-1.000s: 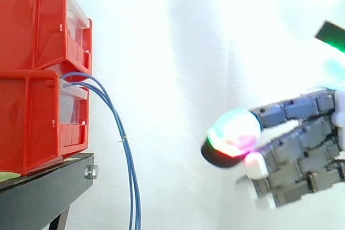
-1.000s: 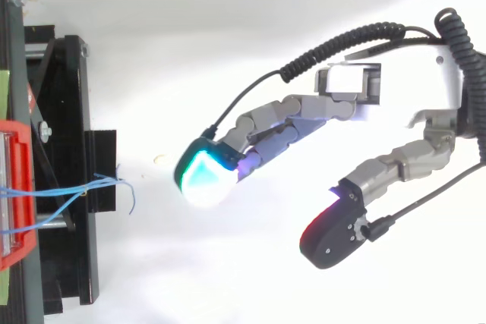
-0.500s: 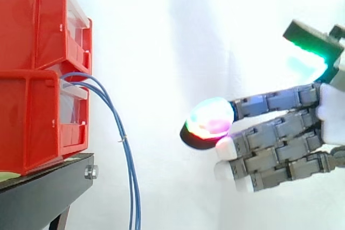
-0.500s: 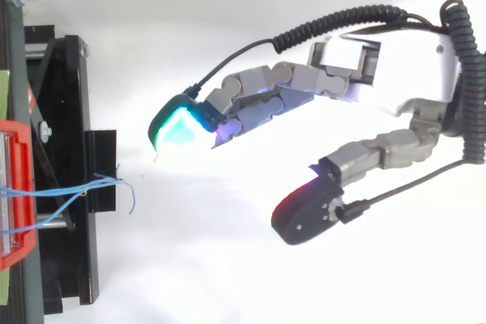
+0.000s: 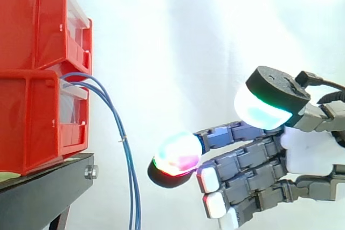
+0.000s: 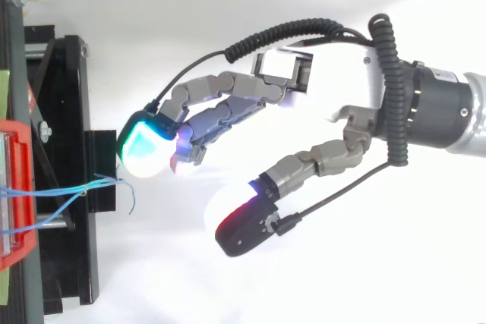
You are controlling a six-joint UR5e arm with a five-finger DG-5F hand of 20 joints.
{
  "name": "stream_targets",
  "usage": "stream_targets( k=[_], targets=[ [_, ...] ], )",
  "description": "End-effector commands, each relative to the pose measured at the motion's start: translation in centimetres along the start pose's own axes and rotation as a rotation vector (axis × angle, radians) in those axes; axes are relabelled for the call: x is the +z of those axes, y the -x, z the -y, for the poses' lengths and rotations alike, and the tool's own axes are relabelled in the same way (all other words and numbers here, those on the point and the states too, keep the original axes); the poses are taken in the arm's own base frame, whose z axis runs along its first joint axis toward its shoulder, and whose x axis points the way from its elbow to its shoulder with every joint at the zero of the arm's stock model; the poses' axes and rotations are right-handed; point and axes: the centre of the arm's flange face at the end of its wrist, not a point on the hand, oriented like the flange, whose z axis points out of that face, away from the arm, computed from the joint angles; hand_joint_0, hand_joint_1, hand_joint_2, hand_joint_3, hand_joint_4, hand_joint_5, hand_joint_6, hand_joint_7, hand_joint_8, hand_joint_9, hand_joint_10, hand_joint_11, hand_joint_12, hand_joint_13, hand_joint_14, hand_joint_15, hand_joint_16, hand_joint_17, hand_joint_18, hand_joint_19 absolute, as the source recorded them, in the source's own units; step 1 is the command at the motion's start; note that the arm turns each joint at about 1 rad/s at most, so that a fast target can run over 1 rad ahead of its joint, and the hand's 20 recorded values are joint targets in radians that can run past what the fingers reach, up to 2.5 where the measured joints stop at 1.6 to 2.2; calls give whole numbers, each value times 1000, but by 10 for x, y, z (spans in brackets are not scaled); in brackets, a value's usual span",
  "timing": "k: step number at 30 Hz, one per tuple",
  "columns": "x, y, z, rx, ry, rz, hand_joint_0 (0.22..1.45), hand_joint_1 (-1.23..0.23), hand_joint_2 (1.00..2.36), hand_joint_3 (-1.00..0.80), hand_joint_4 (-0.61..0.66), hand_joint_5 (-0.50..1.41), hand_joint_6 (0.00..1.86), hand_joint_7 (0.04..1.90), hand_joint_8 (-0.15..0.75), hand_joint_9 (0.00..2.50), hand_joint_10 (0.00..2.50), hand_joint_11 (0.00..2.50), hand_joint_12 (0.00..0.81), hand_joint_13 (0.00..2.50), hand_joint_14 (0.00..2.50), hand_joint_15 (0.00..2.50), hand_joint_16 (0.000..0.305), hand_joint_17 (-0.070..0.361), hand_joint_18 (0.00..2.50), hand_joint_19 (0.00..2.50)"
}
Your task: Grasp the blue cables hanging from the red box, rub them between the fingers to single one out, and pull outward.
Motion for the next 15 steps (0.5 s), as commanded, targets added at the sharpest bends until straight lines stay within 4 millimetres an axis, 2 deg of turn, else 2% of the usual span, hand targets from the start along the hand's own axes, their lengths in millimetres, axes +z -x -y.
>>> stream_targets(
  k=[1,5,6,7,9,10,15],
  targets=[
    [4,-1,2,2,4,-5,516,-844,1000,-500,224,-201,502,761,320,585,19,905,403,732,21,645,52,117,659,470],
    [5,-1,2,-10,15,0,532,-853,1000,-500,225,-199,502,780,315,583,18,910,398,723,21,638,52,117,612,435],
    [15,-3,22,-3,21,9,534,-852,1000,-500,226,-199,502,782,316,584,18,911,396,719,20,634,52,117,597,428],
    [18,-5,29,-1,17,8,536,-856,1000,-500,228,-197,502,788,313,585,18,904,396,688,20,606,53,119,569,407],
    [28,-6,33,18,19,12,539,-858,1000,-500,232,-192,503,797,307,576,17,851,396,581,19,507,53,120,482,370],
    [33,-9,42,26,6,5,540,-860,1000,-500,232,-188,503,801,302,562,18,824,397,545,17,474,53,119,435,363],
    [47,-19,49,48,13,-8,543,-862,1000,-500,230,-182,503,811,296,536,19,752,393,446,15,402,52,116,357,365]
  ],
)
